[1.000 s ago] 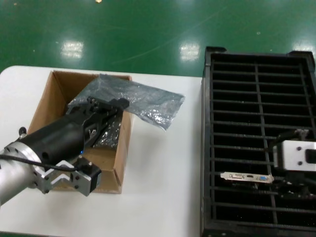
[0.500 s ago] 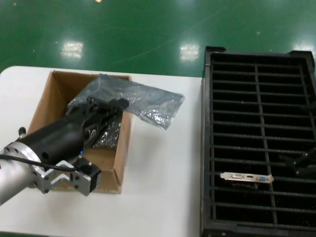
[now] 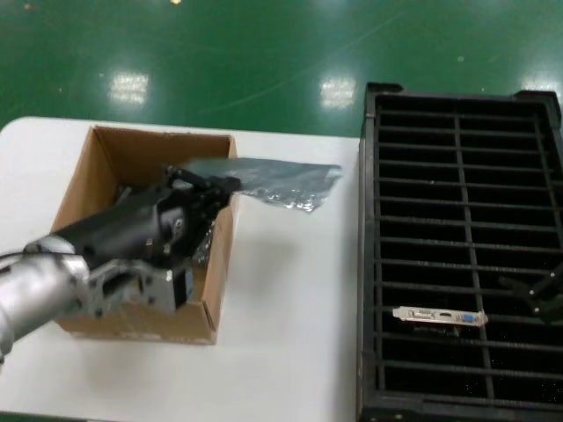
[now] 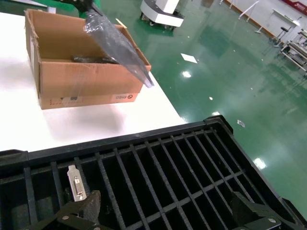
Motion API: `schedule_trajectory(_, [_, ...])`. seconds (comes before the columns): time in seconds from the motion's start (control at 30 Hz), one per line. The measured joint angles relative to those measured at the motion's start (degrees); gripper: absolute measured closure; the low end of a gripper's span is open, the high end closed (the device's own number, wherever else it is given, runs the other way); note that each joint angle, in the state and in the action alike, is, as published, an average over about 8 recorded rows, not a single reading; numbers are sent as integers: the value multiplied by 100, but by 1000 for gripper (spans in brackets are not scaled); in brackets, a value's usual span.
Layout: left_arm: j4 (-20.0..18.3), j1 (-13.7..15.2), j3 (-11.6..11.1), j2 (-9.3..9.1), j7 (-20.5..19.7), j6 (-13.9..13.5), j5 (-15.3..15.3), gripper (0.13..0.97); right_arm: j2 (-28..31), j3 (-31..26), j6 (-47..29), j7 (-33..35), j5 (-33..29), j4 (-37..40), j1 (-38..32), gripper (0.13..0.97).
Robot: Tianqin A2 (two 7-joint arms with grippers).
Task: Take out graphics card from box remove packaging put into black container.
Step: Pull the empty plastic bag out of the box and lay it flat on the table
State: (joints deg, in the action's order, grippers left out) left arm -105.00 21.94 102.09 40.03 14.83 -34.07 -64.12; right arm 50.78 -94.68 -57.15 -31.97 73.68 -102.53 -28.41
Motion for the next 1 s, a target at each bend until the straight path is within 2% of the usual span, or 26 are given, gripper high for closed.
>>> schedule_trajectory(0.2, [144, 549, -523, -870, -1639, -1611, -120, 957, 0, 0, 0, -1, 0, 0, 0, 161])
schedule_trajectory(0.27, [261, 732, -669, -1180, -2206, -2178, -43, 957, 0, 0, 0, -1, 0, 0, 0, 142])
schedule_trajectory(0.33, [409, 884, -795, -1483, -2786, -2756, 190, 957, 0, 0, 0, -1, 0, 0, 0, 140])
schedule_trajectory(0.43, [669, 1067, -921, -1890, -3632, -3504, 712, 957, 0, 0, 0, -1, 0, 0, 0, 136])
schedule_trajectory(0.53, [962, 1205, -916, -2156, -4418, -3961, 1228, 957, 0, 0, 0, -1, 0, 0, 0, 131])
schedule_trajectory(0.63, [1310, 1345, -800, -2305, -5098, -4071, 1598, 957, 0, 0, 0, -1, 0, 0, 0, 129])
schedule_trajectory(0.77, [1835, 1569, -627, -2464, -5795, -3933, 1964, 957, 0, 0, 0, -1, 0, 0, 0, 129])
schedule_trajectory(1.0, [2689, 2008, -463, -2665, -6418, -3445, 2343, 951, 0, 0, 0, -1, 0, 0, 0, 129])
